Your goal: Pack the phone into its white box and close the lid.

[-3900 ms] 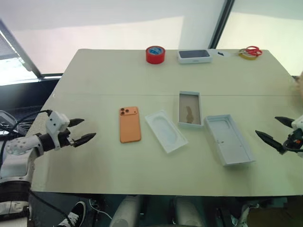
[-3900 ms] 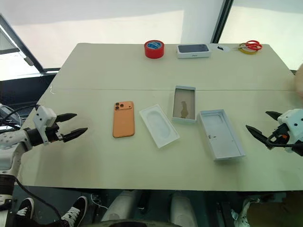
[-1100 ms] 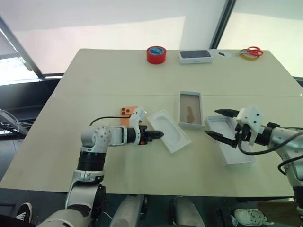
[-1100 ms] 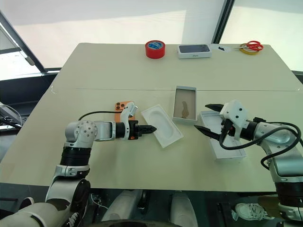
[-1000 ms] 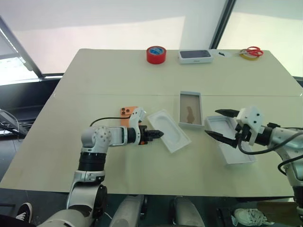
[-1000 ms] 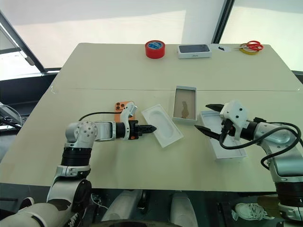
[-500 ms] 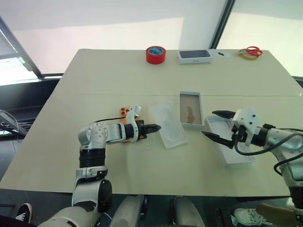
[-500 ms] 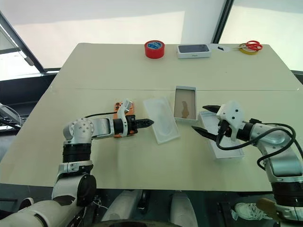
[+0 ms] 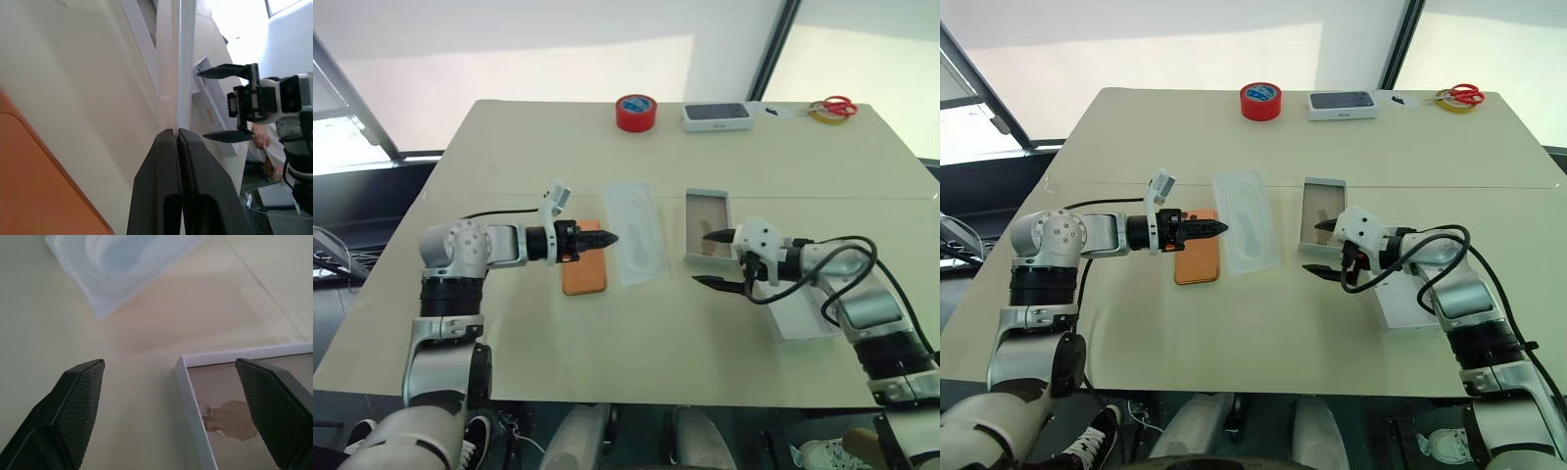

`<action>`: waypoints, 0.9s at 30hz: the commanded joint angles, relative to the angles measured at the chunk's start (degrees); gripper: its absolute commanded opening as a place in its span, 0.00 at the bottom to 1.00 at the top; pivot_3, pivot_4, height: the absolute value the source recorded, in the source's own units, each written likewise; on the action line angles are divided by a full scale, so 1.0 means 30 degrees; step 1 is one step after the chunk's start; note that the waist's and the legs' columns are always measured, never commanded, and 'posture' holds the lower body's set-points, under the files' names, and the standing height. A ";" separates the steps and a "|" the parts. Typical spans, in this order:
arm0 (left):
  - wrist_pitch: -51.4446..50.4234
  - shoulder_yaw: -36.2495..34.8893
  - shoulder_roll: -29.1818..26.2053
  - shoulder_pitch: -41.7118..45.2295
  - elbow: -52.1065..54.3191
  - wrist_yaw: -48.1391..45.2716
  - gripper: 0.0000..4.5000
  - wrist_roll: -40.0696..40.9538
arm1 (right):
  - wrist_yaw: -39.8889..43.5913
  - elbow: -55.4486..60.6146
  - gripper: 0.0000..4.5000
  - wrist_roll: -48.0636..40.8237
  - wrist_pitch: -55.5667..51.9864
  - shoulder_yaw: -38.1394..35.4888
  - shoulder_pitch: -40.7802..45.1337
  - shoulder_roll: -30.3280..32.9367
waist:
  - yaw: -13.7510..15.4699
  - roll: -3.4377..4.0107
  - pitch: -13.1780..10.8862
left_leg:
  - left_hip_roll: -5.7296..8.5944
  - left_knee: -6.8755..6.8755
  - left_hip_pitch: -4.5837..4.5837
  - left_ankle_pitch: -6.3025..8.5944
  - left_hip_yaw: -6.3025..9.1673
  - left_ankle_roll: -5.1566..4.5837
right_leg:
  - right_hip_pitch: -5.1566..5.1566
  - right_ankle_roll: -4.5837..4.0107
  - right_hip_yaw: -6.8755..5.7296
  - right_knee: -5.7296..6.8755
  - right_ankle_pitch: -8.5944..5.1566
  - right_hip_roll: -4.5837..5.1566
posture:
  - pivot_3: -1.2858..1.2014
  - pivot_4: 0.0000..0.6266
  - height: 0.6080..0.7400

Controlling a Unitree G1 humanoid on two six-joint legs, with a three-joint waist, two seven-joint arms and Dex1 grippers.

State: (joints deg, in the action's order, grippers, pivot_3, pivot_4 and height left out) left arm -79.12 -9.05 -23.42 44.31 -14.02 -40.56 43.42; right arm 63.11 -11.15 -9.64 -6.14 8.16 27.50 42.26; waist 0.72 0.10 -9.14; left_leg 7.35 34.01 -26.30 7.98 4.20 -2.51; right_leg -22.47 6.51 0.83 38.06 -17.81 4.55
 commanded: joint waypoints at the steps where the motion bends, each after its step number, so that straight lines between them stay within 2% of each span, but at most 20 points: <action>1: 0.0793 0.0353 -0.0464 0.0839 -0.0317 -0.0973 0.01 -0.0032 | 0.0961 -0.2779 1.00 0.0811 0.0762 0.0427 0.1978 -0.0151 | 0.0004 0.0000 0.0000 | 0.0001 0.0001 0.0000 0.0000 0.0000 0.0001 | 0.0002 0.0000 0.0000 0.0000 0.0000 0.0001 | 0.52 0.24 1.00; 4: 0.0841 0.0634 -0.0814 0.0616 -0.0121 -0.1490 0.01 0.0050 | 0.2007 -0.4939 1.00 0.1278 0.1254 0.0901 0.3212 -0.0270 | -0.0051 -0.0002 -0.0001 | 0.0001 -0.0017 0.0002 -0.0002 0.0000 0.0004 | -0.0005 0.0004 0.0005 0.0002 0.0002 0.0001 | 0.52 0.24 1.00; 6: 0.0728 0.0580 -0.0930 0.0464 0.0000 -0.1576 0.00 0.0138 | 0.2741 -0.5710 0.88 0.1102 0.1028 0.0948 0.3693 -0.0488 | -0.0057 -0.0002 -0.0002 | -0.0001 -0.0036 -0.0001 -0.0011 0.0001 0.0017 | -0.0023 0.0007 0.0002 0.0006 0.0004 0.0000 | 0.52 0.24 1.00; 8: 0.1076 0.0431 -0.0920 0.0290 0.0094 -0.1466 0.00 0.0011 | 0.3196 -0.6395 0.70 0.1390 0.1358 0.1148 0.3984 -0.0632 | -0.0094 -0.0002 -0.0002 | -0.0006 -0.0043 0.0000 -0.0049 0.0003 0.0080 | -0.0026 0.0009 0.0003 0.0015 0.0005 -0.0004 | 0.52 0.24 1.00; 14: 0.2199 -0.0126 -0.0500 0.0138 0.0170 -0.0717 0.00 -0.0235 | 0.3522 -0.6310 0.01 0.1720 0.1738 0.1329 0.3634 -0.1022 | -0.0066 -0.0002 -0.0002 | -0.0005 -0.0041 0.0000 -0.0041 0.0017 0.0066 | -0.0028 0.0009 -0.0002 0.0022 0.0005 -0.0007 | 0.52 0.24 1.00; 17: 0.1490 -0.0691 -0.0269 0.0463 0.0019 -0.0507 0.00 0.0302 | 0.3674 -0.4528 0.01 0.1267 0.1049 0.1198 0.3041 -0.1033 | -0.0046 -0.0002 -0.0002 | -0.0003 -0.0040 0.0000 -0.0030 0.0023 0.0048 | -0.0028 0.0009 -0.0005 0.0023 0.0005 -0.0007 | 0.52 0.24 1.00; 21: 0.0789 -0.1319 -0.0011 0.1045 -0.0526 -0.0397 0.00 0.0808 | 0.3650 0.0476 0.01 0.0564 -0.0471 0.1452 0.0611 -0.0982 | -0.0006 -0.0002 -0.0002 | -0.0003 -0.0042 -0.0003 -0.0029 0.0041 0.0047 | -0.0036 0.0010 -0.0013 0.0028 0.0005 -0.0010 | 0.52 0.24 1.00; 27: 0.1117 -0.0592 -0.0053 0.1007 -0.0575 -0.0798 0.00 0.0477 | 0.2108 0.5095 0.01 0.0299 -0.2345 0.1324 -0.1802 -0.1247 | -0.0018 -0.0002 -0.0001 | -0.0002 -0.0035 -0.0004 -0.0029 0.0051 0.0048 | -0.0030 0.0010 -0.0017 0.0031 0.0005 -0.0009 | 0.52 0.24 1.00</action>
State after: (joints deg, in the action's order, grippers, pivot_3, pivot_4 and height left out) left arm -76.57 -11.18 -23.30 46.51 -16.65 -41.81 44.39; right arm 70.66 0.14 -7.58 -12.48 13.29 22.07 38.84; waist 0.67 0.09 -9.14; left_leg 7.35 33.90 -26.31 7.89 4.35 -2.37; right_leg -22.57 6.53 0.78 38.15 -17.79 4.53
